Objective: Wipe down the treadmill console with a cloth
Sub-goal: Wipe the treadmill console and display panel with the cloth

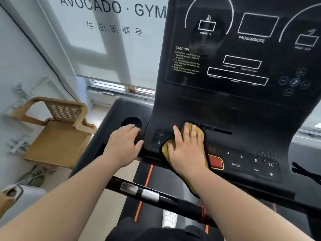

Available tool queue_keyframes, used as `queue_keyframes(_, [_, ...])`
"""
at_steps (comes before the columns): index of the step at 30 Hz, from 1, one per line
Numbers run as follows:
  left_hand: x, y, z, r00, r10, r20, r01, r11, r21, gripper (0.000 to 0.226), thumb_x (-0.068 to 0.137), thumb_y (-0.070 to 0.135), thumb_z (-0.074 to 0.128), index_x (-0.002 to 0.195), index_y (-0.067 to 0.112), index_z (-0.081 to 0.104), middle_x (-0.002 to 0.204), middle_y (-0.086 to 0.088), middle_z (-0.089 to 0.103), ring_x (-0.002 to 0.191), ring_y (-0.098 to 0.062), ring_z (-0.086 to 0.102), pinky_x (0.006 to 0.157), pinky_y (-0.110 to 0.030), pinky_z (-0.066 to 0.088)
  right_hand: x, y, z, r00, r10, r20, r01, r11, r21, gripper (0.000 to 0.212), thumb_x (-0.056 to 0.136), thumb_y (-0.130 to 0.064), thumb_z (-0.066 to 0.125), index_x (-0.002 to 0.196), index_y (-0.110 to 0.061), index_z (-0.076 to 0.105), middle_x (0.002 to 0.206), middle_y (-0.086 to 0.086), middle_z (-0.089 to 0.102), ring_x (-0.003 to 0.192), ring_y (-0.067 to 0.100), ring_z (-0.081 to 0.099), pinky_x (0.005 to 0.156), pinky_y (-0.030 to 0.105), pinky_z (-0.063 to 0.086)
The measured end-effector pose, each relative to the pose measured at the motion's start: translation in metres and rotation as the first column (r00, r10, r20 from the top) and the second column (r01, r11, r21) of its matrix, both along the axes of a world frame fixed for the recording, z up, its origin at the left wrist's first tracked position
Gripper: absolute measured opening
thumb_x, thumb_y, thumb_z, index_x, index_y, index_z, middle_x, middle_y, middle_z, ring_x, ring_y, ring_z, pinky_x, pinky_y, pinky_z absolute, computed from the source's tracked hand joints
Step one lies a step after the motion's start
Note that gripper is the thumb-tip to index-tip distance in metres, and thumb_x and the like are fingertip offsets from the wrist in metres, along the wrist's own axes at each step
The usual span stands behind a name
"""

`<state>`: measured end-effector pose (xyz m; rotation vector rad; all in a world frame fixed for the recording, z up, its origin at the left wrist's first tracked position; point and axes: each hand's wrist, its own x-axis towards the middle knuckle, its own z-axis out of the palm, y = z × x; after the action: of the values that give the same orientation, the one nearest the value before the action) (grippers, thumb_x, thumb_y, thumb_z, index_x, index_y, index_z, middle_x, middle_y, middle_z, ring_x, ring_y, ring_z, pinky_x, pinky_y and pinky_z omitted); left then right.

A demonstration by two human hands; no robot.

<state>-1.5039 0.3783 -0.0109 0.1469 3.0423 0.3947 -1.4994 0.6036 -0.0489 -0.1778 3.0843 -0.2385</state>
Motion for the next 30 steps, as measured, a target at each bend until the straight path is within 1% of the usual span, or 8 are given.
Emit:
queue_keyframes(3, [-0.013,-0.005,-0.002,1.000,0.020,0.017,-0.019,0.999,-0.028,0.049,0.095,0.045,0.057,0.135,0.016,0.057,0.148,-0.007,0.050,0.133,-0.030,0.047,0.109,-0.047,0.038,-0.014,-0.010,0.003,0.997,0.025,0.074,-0.028,0.999,0.035,0.078,0.103,-0.061,0.017,0.163,-0.021,-0.014,0.171,0.017,-0.011,0.156,0.041,-0.015,0.125,0.055,-0.009])
queue_keyframes(10, [-0.038,-0.027,-0.007,0.998,-0.066,0.022,0.067,0.995,-0.069,0.063,0.089,0.062,0.039,0.135,0.023,0.058,0.150,-0.005,0.050,0.137,-0.027,0.047,0.112,-0.048,0.038,-0.042,-0.039,0.006,0.954,0.277,0.117,-0.285,0.957,0.058,0.075,0.104,-0.057,0.015,0.164,-0.018,-0.008,0.170,0.003,-0.017,0.156,0.028,-0.021,0.126,0.048,-0.014])
queue_keyframes(14, [-0.053,-0.042,-0.015,0.994,-0.105,0.031,0.107,0.993,-0.048,0.071,0.089,0.064,0.029,0.140,0.021,0.055,0.153,-0.008,0.047,0.141,-0.028,0.042,0.114,-0.053,0.034,-0.010,-0.037,0.001,0.944,0.326,0.061,-0.330,0.941,0.080,0.067,0.102,-0.050,0.031,0.159,-0.017,0.034,0.166,0.005,0.032,0.155,0.029,0.025,0.126,0.048,0.014])
queue_keyframes(16, [-0.060,-0.044,-0.021,0.990,-0.128,0.052,0.131,0.989,-0.068,0.074,0.089,0.065,0.027,0.144,0.021,0.050,0.156,-0.009,0.042,0.144,-0.030,0.038,0.115,-0.055,0.031,0.008,-0.029,-0.004,0.950,0.303,0.076,-0.310,0.944,0.110,0.068,0.099,-0.053,0.036,0.157,-0.017,0.041,0.162,0.004,0.040,0.151,0.029,0.034,0.119,0.048,0.019])
queue_keyframes(19, [-0.063,-0.044,-0.031,0.984,-0.168,0.051,0.172,0.982,-0.083,0.079,0.089,0.068,0.025,0.151,0.020,0.040,0.161,-0.009,0.035,0.148,-0.033,0.030,0.120,-0.056,0.022,0.017,-0.009,-0.004,0.986,0.123,0.109,-0.139,0.978,0.156,0.076,0.101,-0.063,0.029,0.160,-0.016,0.032,0.166,0.008,0.032,0.154,0.030,0.026,0.121,0.048,0.014])
queue_keyframes(24, [-0.063,-0.050,-0.039,0.982,-0.186,0.043,0.188,0.981,-0.053,0.089,0.086,0.075,0.021,0.155,0.020,0.031,0.166,-0.008,0.024,0.153,-0.030,0.017,0.124,-0.052,0.008,-0.011,-0.003,0.011,0.972,-0.170,0.161,0.141,0.974,0.177,0.094,0.090,-0.076,-0.009,0.162,-0.015,-0.014,0.171,0.010,-0.016,0.156,0.028,-0.020,0.127,0.047,-0.008])
queue_keyframes(27, [-0.065,-0.050,-0.039,0.980,-0.192,0.044,0.194,0.980,-0.039,0.090,0.086,0.075,0.018,0.156,0.021,0.028,0.167,-0.006,0.020,0.154,-0.029,0.012,0.125,-0.049,0.003,-0.036,-0.024,0.017,0.976,-0.161,0.149,0.132,0.974,0.185,0.095,0.090,-0.076,-0.001,0.162,-0.016,-0.014,0.171,0.011,-0.015,0.156,0.033,-0.021,0.126,0.051,-0.009])
queue_keyframes(30, [-0.066,-0.051,-0.040,0.981,-0.192,0.033,0.191,0.981,0.021,0.085,0.089,0.072,0.013,0.156,0.022,0.030,0.167,-0.005,0.020,0.155,-0.027,0.011,0.124,-0.047,0.000,-0.051,-0.049,0.016,0.984,0.064,0.169,-0.095,0.980,0.177,0.090,0.095,-0.075,0.011,0.164,-0.021,-0.009,0.171,0.002,-0.015,0.155,0.030,-0.024,0.126,0.051,-0.012])
